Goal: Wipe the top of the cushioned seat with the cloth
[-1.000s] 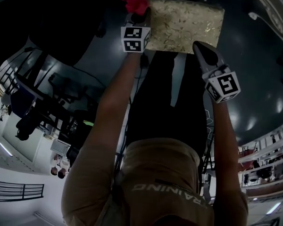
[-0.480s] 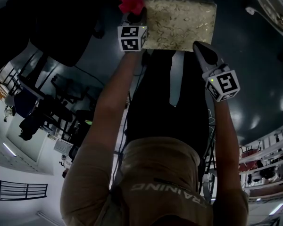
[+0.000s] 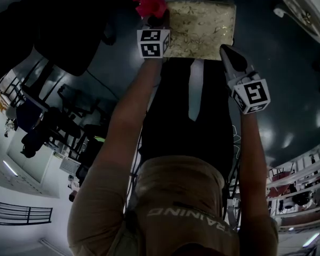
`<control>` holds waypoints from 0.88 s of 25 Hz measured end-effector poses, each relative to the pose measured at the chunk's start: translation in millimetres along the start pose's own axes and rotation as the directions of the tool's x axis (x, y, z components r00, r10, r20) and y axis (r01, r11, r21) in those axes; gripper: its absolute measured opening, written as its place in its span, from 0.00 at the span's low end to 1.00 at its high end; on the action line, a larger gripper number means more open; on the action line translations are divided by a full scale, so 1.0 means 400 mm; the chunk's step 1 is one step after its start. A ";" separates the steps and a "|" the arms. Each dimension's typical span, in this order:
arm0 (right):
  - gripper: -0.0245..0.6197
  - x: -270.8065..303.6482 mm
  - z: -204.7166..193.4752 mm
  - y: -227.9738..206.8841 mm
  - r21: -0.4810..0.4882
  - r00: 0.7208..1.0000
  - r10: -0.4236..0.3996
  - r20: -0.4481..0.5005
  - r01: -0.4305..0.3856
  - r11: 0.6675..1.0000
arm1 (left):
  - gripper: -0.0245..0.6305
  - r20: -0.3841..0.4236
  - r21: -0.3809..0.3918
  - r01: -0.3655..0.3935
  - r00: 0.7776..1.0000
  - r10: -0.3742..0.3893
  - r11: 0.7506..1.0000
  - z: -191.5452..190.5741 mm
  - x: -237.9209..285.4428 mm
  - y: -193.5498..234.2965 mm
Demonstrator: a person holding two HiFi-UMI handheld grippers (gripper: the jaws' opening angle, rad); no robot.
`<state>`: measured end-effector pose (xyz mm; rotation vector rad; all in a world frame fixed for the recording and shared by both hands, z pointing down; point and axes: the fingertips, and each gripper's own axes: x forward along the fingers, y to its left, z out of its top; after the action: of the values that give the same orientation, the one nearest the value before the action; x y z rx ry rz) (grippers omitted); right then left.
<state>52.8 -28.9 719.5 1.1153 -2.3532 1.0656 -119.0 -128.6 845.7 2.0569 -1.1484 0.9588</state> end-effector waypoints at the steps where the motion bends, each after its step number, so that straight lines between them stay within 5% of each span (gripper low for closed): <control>1: 0.05 0.001 0.000 -0.002 -0.002 1.000 0.006 -0.002 -0.006 1.000 | 0.10 0.000 -0.004 0.000 1.000 0.000 1.000 0.001 0.005 -0.009; 22: 0.05 -0.115 -0.043 -0.134 0.007 0.999 0.021 -0.027 -0.020 1.000 | 0.10 -0.022 0.041 0.054 0.998 -0.053 0.998 0.044 0.094 -0.248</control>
<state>123.3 -14.4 731.2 1.0744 -2.3465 1.0891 -12.8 -114.1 851.8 2.0954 -1.0652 0.9837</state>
